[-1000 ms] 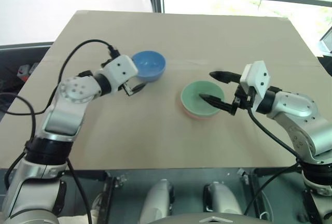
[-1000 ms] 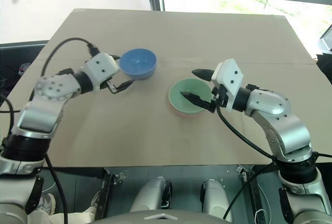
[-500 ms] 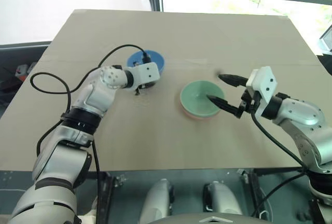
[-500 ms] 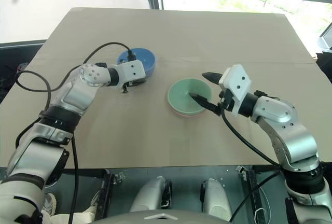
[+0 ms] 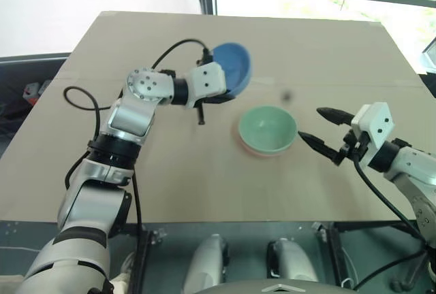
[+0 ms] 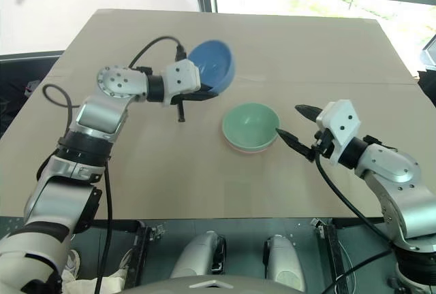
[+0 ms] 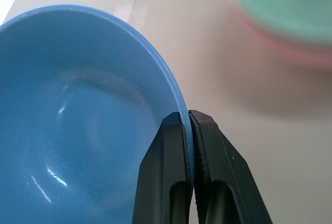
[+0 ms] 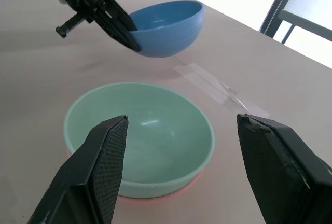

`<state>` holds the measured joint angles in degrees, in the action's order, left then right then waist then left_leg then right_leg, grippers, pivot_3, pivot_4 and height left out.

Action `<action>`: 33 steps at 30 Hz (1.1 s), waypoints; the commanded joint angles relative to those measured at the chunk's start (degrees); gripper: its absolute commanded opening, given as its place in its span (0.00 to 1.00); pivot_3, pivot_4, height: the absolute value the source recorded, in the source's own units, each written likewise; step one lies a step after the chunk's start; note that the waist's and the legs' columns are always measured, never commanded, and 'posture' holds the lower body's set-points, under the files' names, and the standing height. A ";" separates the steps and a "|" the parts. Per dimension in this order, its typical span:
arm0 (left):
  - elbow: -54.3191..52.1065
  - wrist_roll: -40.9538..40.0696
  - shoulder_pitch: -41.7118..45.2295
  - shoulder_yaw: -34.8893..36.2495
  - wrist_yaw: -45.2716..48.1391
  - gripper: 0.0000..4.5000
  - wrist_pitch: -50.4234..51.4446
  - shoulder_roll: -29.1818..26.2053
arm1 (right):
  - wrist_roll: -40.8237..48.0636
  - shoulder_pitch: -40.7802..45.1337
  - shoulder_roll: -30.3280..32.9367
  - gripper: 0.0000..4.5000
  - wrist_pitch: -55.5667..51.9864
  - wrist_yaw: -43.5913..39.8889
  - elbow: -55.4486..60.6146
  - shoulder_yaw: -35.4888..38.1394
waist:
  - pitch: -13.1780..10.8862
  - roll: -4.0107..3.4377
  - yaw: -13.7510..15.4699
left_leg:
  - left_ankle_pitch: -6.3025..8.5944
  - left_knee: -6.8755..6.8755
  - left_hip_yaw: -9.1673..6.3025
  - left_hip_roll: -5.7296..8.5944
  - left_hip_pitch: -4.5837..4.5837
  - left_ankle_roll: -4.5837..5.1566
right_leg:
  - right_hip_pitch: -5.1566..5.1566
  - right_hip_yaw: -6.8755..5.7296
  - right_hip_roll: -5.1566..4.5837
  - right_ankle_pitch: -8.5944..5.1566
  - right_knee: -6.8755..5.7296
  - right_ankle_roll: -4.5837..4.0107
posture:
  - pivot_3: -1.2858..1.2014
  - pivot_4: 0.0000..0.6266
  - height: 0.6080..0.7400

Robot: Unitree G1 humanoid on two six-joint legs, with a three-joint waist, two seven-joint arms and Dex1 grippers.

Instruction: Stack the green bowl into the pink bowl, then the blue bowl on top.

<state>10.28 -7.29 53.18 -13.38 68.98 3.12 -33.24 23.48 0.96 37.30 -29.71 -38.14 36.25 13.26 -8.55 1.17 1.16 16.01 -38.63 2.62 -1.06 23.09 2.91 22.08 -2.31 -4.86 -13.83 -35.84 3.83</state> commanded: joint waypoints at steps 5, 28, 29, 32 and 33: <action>-4.25 -10.91 -0.37 -0.28 12.60 0.08 3.79 1.89 | -0.06 -4.08 0.07 0.79 1.34 2.96 6.16 4.66 | 0.02 -0.04 -0.68 | -0.01 -0.04 0.19 -0.04 -0.37 -0.02 | -0.14 0.21 0.11 -0.01 0.01 0.00 | 0.52 0.24 1.00; -25.20 -20.09 -33.60 20.62 -9.90 0.99 19.91 -4.15 | 4.90 -9.25 6.23 1.00 4.96 -10.57 -4.87 9.04 | 0.03 -0.04 -0.09 | 0.06 -0.27 0.09 -0.25 -0.30 0.08 | -0.22 0.22 0.04 0.00 0.02 -0.01 | 0.52 0.24 1.00; -27.12 -20.77 -36.38 22.84 -11.37 0.99 20.79 -4.68 | 5.54 -11.21 7.22 1.00 4.92 -12.19 -4.92 11.64 | 0.03 -0.03 0.04 | 0.06 -0.27 0.07 -0.24 -0.32 0.08 | -0.26 0.21 0.02 0.00 0.02 -0.01 | 0.52 0.24 1.00; -31.04 -22.02 -41.26 26.87 -14.83 0.99 22.92 -5.67 | 7.39 -15.42 9.17 1.00 4.51 -15.61 -4.93 16.94 | 0.04 -0.04 0.04 | 0.11 -0.28 0.02 -0.20 -0.37 0.15 | -0.35 0.19 -0.07 -0.01 0.05 -0.02 | 0.52 0.24 1.00; -32.03 -22.96 -42.49 28.04 -15.36 0.99 24.01 -6.13 | 7.95 -16.48 9.71 1.00 4.26 -16.38 -4.96 18.41 | 0.04 -0.04 0.00 | 0.12 -0.29 0.01 -0.21 -0.36 0.16 | -0.36 0.18 -0.08 -0.01 0.08 -0.02 | 0.52 0.24 1.00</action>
<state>-17.56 -28.00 11.19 12.03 55.05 25.89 -38.66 29.61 -15.08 45.99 -26.01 -52.65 30.21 27.72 -8.52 1.13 1.16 16.12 -38.92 2.65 -1.27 22.74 3.07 21.73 -2.12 -4.93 -13.83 -35.75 3.82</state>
